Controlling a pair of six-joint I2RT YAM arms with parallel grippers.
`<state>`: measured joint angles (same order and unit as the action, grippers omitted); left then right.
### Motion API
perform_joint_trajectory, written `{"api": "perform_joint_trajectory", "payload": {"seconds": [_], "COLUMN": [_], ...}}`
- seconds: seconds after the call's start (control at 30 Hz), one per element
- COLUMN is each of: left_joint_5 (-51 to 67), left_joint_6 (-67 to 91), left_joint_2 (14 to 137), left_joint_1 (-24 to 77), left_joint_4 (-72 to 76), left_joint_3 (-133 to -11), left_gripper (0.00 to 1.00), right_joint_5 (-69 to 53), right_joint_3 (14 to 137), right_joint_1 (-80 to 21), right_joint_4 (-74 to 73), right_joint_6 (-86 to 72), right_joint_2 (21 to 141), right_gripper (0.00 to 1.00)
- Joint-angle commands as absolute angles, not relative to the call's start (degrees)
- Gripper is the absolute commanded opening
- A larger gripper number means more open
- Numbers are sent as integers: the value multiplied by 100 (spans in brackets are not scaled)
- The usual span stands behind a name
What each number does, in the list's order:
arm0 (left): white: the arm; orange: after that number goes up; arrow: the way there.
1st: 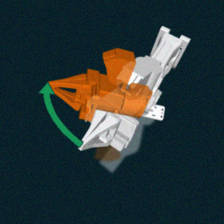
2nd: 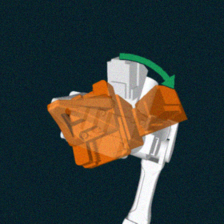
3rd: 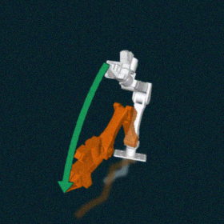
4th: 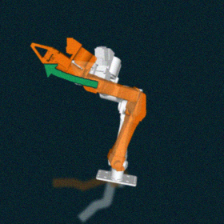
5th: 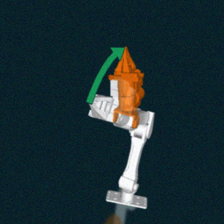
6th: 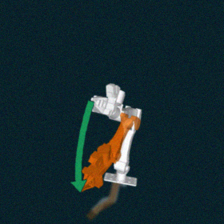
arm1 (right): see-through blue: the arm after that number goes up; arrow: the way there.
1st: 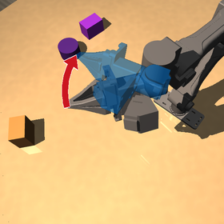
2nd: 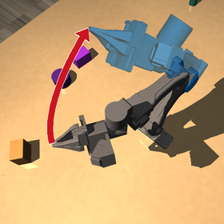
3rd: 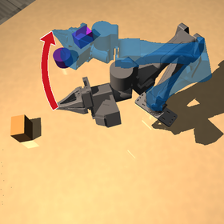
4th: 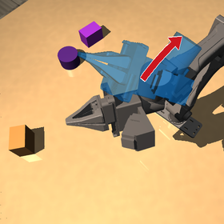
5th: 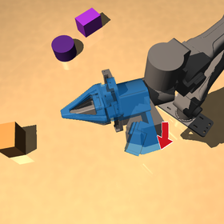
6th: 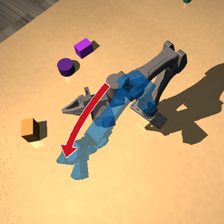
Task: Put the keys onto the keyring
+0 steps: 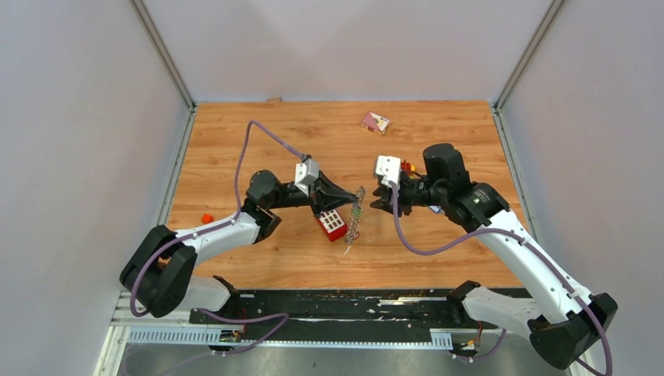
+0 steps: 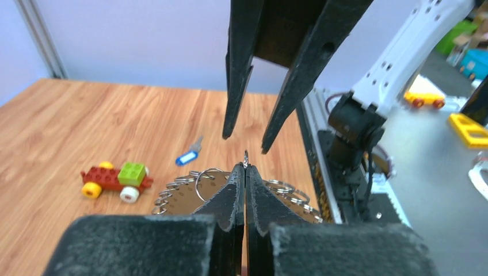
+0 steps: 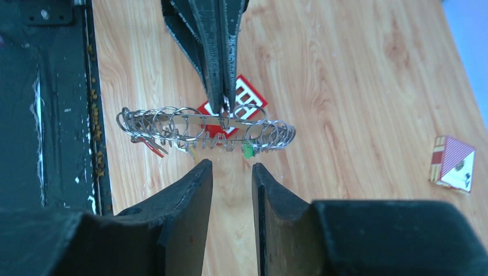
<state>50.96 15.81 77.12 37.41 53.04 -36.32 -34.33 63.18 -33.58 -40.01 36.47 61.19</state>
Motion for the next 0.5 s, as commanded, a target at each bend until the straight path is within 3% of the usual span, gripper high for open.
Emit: {"api": "perform_joint_trajectory", "payload": {"seconds": [0.0, 0.47], "left_joint_5": [4824, 4786], "left_joint_6": [2906, 3165], "left_joint_2": [7714, 7983], "left_joint_1": [3736, 3859], "left_joint_4": [7355, 7863], "left_joint_3": [-3501, -3343], "left_gripper": [0, 0], "right_joint_5": [-4084, -5156], "right_joint_3": [6232, 6359], "right_joint_1": [-3218, -3117], "right_joint_4": [-3105, -3014], "right_joint_6": [3389, 3335], "right_joint_2": [5977, 6261], "right_gripper": [31, 28]}}
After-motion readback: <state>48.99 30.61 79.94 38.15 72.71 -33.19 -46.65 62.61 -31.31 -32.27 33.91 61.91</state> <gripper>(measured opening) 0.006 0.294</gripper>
